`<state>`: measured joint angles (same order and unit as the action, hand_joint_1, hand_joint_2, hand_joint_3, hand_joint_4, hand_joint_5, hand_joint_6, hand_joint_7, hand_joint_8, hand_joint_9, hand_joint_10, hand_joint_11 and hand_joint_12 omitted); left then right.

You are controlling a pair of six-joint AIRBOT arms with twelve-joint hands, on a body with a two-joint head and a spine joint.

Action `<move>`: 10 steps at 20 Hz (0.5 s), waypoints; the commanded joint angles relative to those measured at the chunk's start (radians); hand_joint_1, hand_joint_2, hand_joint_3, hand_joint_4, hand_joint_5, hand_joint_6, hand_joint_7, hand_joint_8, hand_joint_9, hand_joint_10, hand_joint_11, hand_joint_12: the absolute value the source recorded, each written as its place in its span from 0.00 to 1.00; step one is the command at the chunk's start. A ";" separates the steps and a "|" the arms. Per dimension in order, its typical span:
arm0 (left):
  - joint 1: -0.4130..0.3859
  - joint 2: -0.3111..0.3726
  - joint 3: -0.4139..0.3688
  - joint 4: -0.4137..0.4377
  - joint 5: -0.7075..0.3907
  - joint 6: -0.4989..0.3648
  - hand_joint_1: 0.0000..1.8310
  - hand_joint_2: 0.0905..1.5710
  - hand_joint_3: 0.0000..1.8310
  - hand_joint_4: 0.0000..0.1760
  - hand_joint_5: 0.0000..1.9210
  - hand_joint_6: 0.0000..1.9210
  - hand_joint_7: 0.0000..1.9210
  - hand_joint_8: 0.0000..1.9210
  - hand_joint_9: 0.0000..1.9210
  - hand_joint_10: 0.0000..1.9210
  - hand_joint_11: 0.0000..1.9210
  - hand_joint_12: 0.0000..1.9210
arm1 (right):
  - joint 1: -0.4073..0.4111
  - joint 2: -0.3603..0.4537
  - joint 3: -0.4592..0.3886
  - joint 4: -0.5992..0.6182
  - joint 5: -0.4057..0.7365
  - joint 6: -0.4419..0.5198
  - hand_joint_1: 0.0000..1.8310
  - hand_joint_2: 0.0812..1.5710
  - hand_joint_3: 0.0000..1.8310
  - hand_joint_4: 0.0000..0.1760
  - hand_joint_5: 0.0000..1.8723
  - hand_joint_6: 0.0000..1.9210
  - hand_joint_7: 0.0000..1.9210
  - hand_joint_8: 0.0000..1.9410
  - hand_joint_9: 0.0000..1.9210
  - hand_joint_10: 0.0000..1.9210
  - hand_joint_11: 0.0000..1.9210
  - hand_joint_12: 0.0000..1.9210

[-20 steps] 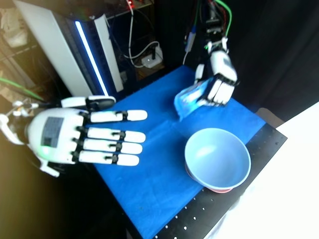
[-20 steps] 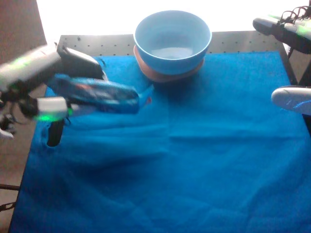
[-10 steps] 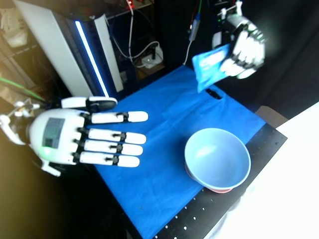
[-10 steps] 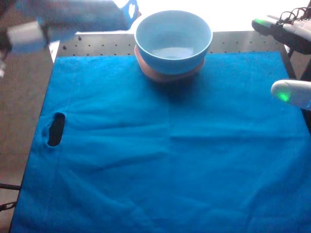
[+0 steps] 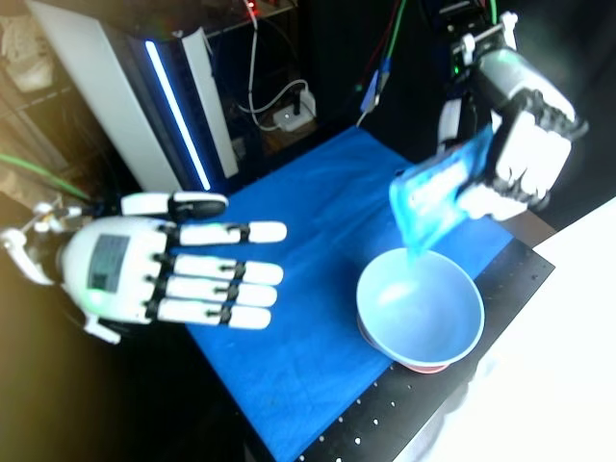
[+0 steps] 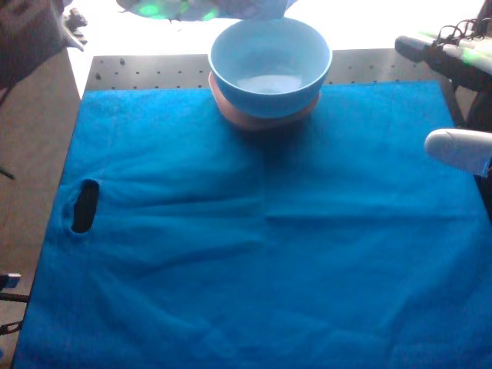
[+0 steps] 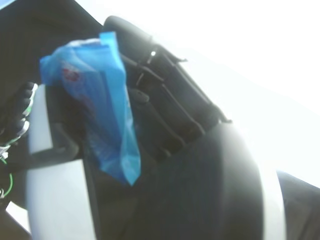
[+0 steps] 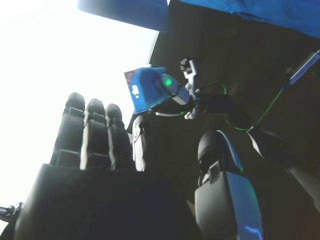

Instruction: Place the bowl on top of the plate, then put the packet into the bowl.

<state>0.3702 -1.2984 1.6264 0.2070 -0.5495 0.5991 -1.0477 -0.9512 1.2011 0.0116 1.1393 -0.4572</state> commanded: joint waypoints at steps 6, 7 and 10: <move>-0.053 -0.125 0.127 0.016 0.093 -0.008 0.69 0.67 0.00 0.00 0.56 0.43 0.54 0.44 0.49 0.38 0.33 0.61 | 0.007 -0.033 0.032 0.026 0.124 0.004 0.10 0.79 0.00 0.97 0.02 0.00 0.00 0.00 0.00 0.00 0.00 0.00; -0.053 -0.139 0.141 0.018 0.110 -0.008 0.67 0.68 0.00 0.15 0.52 0.49 0.54 0.46 0.52 0.25 0.32 0.60 | 0.007 -0.038 0.038 0.027 0.124 0.004 0.07 0.80 0.01 0.92 0.02 0.00 0.00 0.00 0.00 0.00 0.00 0.00; -0.053 -0.164 0.165 0.031 0.150 -0.007 0.67 0.71 0.00 0.00 0.45 0.52 0.51 0.58 0.56 0.12 0.38 0.55 | 0.007 -0.041 0.047 0.027 0.124 0.004 0.07 0.80 0.00 1.00 0.02 0.00 0.00 0.00 0.00 0.00 0.01 0.01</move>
<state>0.3344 -1.4681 1.7855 0.2546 -0.2852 0.5987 -1.0477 -0.9936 1.2465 0.0147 1.1397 -0.4576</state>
